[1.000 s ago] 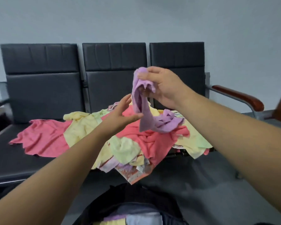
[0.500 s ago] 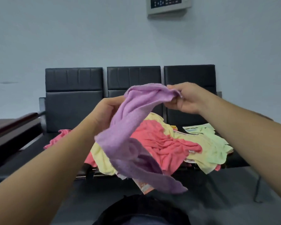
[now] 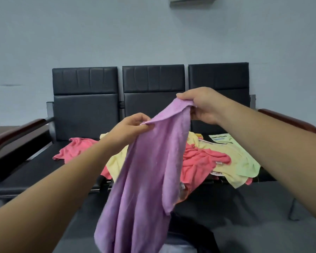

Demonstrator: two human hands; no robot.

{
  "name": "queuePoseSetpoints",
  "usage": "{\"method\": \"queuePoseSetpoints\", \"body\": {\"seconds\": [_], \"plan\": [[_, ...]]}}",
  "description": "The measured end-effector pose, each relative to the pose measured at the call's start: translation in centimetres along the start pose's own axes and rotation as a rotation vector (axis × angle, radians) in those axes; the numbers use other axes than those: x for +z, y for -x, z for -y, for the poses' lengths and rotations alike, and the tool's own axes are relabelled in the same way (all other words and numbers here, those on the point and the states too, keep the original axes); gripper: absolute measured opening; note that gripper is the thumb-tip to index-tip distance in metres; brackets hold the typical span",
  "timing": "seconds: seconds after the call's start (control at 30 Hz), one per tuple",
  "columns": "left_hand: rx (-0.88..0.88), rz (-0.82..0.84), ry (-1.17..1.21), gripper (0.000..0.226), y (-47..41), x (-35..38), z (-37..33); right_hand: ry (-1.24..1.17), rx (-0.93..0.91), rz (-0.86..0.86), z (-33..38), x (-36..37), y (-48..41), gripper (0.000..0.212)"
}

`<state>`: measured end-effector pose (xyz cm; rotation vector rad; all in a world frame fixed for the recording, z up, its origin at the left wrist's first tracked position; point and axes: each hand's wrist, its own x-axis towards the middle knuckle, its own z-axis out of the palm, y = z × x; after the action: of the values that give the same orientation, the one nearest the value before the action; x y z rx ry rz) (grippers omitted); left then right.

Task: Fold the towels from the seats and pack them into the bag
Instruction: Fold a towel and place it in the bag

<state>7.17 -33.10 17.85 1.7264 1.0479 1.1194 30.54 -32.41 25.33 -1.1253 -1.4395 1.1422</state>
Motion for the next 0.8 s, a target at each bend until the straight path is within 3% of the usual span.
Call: {"method": "queuePoseSetpoints", "body": {"seconds": [0.13, 0.27, 0.37, 0.47, 0.6, 0.7, 0.8], "plan": [[0.077, -0.056, -0.002, 0.017, -0.5, 1.5, -0.5, -0.002, -0.032, 0.072, -1.4, 1.1, 0.4, 0.02], [0.167, -0.054, 0.032, 0.015, -0.7, 2.7, -0.5, -0.166, 0.021, 0.154, -2.4, 1.8, 0.1, 0.02], [0.171, -0.114, 0.043, 0.038, -0.9, 2.9, -0.3, -0.235, 0.073, 0.291, -3.6, 1.8, 0.1, 0.04], [0.115, -0.156, 0.036, 0.069, -0.8, 2.5, -0.3, -0.032, 0.007, 0.361, -5.3, 1.9, 0.4, 0.038], [0.011, -0.248, 0.09, 0.043, -1.3, 2.4, 1.2, 0.252, -0.095, 0.223, -7.5, 2.8, -0.1, 0.023], [-0.036, -0.241, 0.148, 0.027, -1.7, 2.8, 2.0, 0.231, -0.11, 0.116, -8.5, 3.1, -0.6, 0.017], [0.025, -0.137, 0.104, 0.015, -1.7, 2.7, 2.2, 0.122, -0.128, 0.038, -8.9, 2.6, -1.1, 0.013]]}}
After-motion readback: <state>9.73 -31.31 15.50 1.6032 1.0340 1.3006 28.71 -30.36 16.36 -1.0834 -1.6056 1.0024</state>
